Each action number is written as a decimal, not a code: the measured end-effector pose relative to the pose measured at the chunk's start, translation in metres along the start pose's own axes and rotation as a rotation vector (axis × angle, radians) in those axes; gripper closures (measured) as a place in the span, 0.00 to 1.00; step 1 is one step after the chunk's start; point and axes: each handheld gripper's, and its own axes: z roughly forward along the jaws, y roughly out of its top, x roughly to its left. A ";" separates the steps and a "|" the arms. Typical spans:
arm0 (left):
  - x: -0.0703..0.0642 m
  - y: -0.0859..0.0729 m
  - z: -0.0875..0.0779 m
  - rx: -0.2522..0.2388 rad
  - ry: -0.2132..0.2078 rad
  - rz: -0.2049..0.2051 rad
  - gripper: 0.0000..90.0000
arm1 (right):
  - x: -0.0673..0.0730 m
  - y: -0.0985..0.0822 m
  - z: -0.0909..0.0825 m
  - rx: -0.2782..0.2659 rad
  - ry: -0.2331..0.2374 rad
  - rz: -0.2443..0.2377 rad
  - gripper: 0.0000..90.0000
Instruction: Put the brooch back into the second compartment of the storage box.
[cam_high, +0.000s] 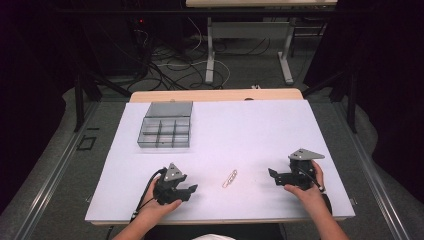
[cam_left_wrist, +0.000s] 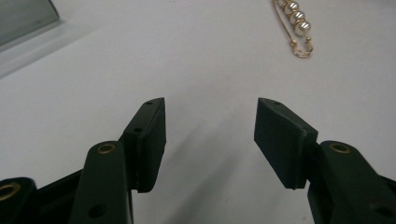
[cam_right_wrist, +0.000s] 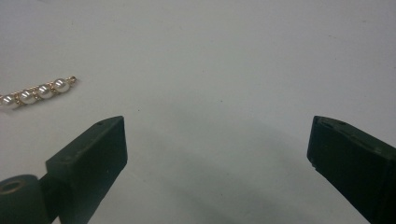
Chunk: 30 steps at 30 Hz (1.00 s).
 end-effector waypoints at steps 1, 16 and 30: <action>-0.001 0.001 0.001 0.003 -0.005 0.008 0.49 | 0.000 0.000 0.000 0.000 0.000 0.000 0.05; -0.030 0.018 0.030 0.003 -0.058 0.028 0.50 | -0.001 0.000 0.000 -0.005 0.007 0.012 0.05; -0.040 0.050 0.042 -0.044 -0.093 0.010 0.50 | -0.002 -0.001 0.000 -0.003 0.006 0.012 0.05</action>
